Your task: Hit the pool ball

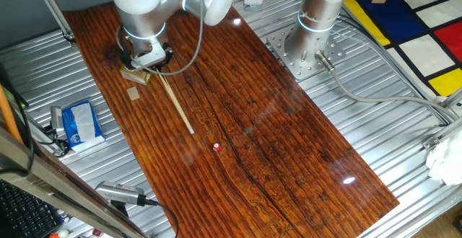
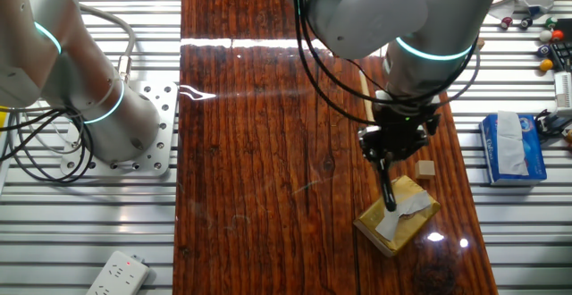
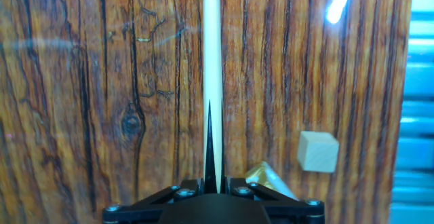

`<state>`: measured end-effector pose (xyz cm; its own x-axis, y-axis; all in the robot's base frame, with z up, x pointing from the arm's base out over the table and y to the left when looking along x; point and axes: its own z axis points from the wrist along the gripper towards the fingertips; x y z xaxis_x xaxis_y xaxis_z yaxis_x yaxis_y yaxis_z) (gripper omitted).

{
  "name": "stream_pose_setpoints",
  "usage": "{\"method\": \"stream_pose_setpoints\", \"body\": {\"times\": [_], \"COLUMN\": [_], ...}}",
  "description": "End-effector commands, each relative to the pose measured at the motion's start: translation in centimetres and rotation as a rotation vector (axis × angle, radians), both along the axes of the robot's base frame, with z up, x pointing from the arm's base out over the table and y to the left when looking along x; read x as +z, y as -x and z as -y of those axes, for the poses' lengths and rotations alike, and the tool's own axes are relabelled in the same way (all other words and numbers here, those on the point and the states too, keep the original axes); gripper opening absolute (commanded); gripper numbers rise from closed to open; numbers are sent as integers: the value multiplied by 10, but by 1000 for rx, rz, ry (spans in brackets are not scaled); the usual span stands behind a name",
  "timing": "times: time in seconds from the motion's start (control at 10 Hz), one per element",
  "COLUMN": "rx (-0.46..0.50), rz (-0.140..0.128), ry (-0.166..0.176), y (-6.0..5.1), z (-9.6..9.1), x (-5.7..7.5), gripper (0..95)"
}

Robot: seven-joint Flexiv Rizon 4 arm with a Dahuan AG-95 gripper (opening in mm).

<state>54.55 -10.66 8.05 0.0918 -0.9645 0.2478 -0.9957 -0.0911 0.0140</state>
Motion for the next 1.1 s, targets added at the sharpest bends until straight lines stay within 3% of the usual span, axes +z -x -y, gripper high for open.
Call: {"method": "stream_pose_setpoints", "body": {"times": [0.1,1.1], "rx": [23,67], "rz": [-1,-8], "ry": [-2,-10], "y": [-5,-10], "z": [-3,-15], "x": [0,-2], "gripper": [0,0]}}
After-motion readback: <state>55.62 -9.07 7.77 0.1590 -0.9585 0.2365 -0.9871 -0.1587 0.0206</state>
